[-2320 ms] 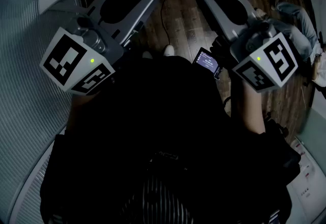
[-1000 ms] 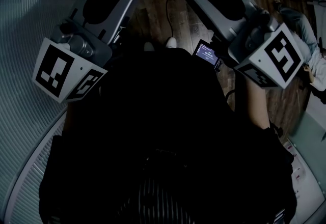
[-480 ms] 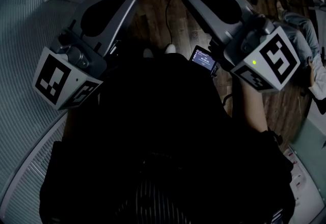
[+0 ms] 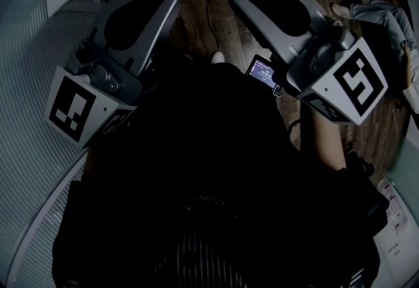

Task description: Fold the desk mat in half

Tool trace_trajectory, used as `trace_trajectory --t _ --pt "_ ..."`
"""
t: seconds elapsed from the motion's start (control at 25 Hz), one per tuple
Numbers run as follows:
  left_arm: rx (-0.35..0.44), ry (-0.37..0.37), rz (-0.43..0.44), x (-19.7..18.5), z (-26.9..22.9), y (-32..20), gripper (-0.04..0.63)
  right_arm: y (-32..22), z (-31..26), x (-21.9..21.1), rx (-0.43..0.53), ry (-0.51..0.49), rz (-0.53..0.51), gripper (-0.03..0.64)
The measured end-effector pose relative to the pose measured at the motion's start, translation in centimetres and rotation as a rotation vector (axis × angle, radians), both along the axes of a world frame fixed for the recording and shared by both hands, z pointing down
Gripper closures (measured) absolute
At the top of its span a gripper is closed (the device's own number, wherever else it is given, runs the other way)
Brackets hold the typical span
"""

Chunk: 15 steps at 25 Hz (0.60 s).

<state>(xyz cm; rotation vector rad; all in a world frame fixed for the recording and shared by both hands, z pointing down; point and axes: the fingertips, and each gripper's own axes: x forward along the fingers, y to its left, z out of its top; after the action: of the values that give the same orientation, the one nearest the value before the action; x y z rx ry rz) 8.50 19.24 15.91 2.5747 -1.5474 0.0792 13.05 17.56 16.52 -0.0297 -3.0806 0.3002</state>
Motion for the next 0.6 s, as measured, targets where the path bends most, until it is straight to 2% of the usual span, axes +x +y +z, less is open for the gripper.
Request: trace_trajectory --t 0.4,0.6 --pt "-0.017 -0.005 0.09 0.9 0.6 0.2 0.591 0.3 0.4 0.5 0.009 0.018 0.052 0.614" --pt "0.012 -0.016 0.138 1.6 0.0 0.6 0.591 1.0 0.1 1.5 0.018 -0.005 0.101 0.614"
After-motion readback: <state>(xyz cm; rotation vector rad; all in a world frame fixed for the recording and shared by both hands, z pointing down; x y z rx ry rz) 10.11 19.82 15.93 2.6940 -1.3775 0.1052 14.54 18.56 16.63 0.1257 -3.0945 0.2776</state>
